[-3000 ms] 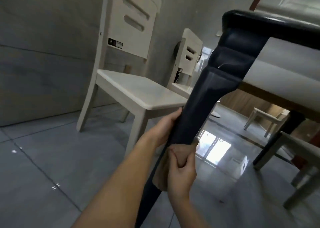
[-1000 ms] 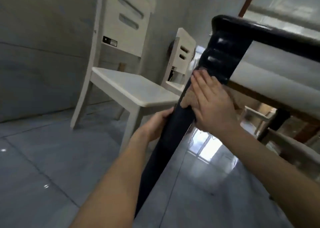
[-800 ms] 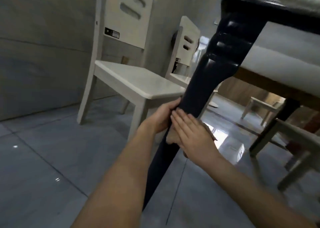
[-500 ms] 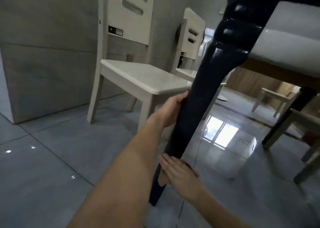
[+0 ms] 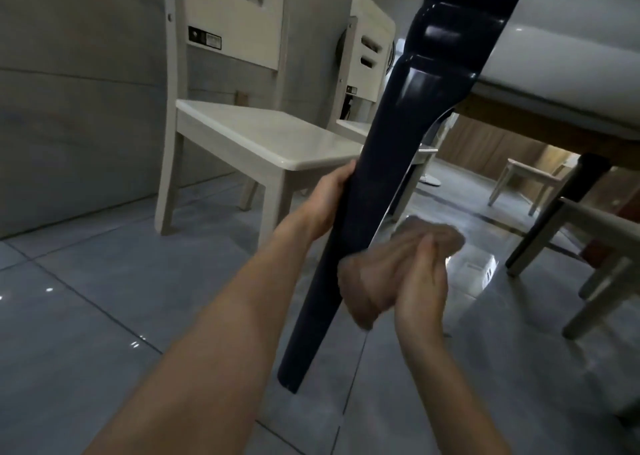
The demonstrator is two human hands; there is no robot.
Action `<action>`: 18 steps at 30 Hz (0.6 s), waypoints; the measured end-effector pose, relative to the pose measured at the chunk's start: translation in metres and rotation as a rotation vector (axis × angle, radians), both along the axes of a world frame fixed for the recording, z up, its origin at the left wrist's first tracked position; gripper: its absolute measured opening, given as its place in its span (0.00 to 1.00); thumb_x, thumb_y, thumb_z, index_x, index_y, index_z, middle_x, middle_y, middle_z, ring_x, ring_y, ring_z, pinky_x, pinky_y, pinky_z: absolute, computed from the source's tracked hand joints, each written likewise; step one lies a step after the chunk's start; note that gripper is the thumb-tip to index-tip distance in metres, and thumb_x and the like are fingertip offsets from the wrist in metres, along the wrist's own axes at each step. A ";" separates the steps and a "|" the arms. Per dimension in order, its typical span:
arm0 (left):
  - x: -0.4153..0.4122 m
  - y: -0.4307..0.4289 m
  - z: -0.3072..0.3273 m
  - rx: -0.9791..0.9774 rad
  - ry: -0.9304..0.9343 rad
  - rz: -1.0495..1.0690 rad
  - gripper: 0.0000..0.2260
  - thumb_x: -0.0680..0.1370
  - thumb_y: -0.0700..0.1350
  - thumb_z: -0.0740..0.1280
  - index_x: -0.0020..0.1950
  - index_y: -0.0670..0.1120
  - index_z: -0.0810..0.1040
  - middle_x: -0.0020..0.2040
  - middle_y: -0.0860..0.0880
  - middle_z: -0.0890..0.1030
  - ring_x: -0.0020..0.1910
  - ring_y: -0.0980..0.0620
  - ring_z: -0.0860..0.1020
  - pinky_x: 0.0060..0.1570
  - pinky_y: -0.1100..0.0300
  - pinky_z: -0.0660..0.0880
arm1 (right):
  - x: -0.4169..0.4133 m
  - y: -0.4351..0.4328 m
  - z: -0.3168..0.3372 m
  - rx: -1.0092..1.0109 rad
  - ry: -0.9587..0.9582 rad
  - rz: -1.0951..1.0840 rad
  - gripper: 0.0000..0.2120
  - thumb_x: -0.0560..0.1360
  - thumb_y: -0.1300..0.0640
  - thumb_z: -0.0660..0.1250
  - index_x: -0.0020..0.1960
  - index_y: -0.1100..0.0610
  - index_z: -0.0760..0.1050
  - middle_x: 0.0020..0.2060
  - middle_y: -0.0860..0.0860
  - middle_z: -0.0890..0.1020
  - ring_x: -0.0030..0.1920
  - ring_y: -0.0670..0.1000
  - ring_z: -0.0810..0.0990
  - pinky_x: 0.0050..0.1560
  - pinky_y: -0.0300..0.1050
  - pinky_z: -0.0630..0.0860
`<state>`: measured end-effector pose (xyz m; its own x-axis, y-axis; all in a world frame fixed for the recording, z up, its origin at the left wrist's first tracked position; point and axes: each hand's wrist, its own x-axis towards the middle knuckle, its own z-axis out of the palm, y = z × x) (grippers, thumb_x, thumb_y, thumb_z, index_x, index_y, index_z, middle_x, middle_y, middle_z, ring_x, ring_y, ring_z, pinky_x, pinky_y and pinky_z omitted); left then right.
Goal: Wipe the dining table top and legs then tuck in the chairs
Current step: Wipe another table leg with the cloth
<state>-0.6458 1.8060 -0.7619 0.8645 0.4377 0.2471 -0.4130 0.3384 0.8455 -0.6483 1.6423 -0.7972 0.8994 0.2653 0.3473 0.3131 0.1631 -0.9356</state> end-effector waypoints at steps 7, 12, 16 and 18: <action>-0.001 0.004 -0.001 -0.035 0.005 -0.044 0.16 0.81 0.50 0.54 0.55 0.44 0.79 0.51 0.45 0.83 0.54 0.49 0.80 0.59 0.55 0.75 | 0.011 0.067 -0.030 -0.252 -0.357 -0.107 0.38 0.77 0.46 0.63 0.78 0.52 0.44 0.75 0.51 0.59 0.62 0.40 0.66 0.57 0.38 0.68; 0.002 0.003 -0.001 0.015 0.037 0.003 0.15 0.82 0.49 0.54 0.50 0.46 0.79 0.47 0.48 0.83 0.48 0.50 0.80 0.54 0.56 0.74 | 0.018 0.066 -0.109 -0.160 -0.177 0.028 0.36 0.76 0.54 0.67 0.76 0.46 0.50 0.63 0.50 0.74 0.58 0.41 0.77 0.58 0.38 0.76; -0.001 0.004 -0.001 0.084 0.053 -0.004 0.17 0.82 0.51 0.52 0.53 0.46 0.79 0.47 0.47 0.83 0.49 0.49 0.80 0.54 0.54 0.75 | 0.005 0.061 -0.165 -0.334 -0.025 0.017 0.38 0.76 0.55 0.67 0.76 0.45 0.46 0.61 0.45 0.72 0.50 0.36 0.75 0.54 0.33 0.71; -0.002 0.003 -0.001 0.093 0.057 -0.010 0.18 0.82 0.51 0.52 0.53 0.45 0.79 0.47 0.47 0.83 0.47 0.50 0.81 0.51 0.56 0.76 | -0.004 0.058 -0.186 -0.333 0.050 0.037 0.37 0.77 0.60 0.66 0.77 0.50 0.46 0.65 0.47 0.70 0.50 0.39 0.75 0.51 0.29 0.70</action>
<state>-0.6476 1.8088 -0.7625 0.8824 0.4066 0.2367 -0.3606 0.2615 0.8953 -0.6519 1.6999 -0.9830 0.9008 0.3897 0.1916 0.2651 -0.1441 -0.9534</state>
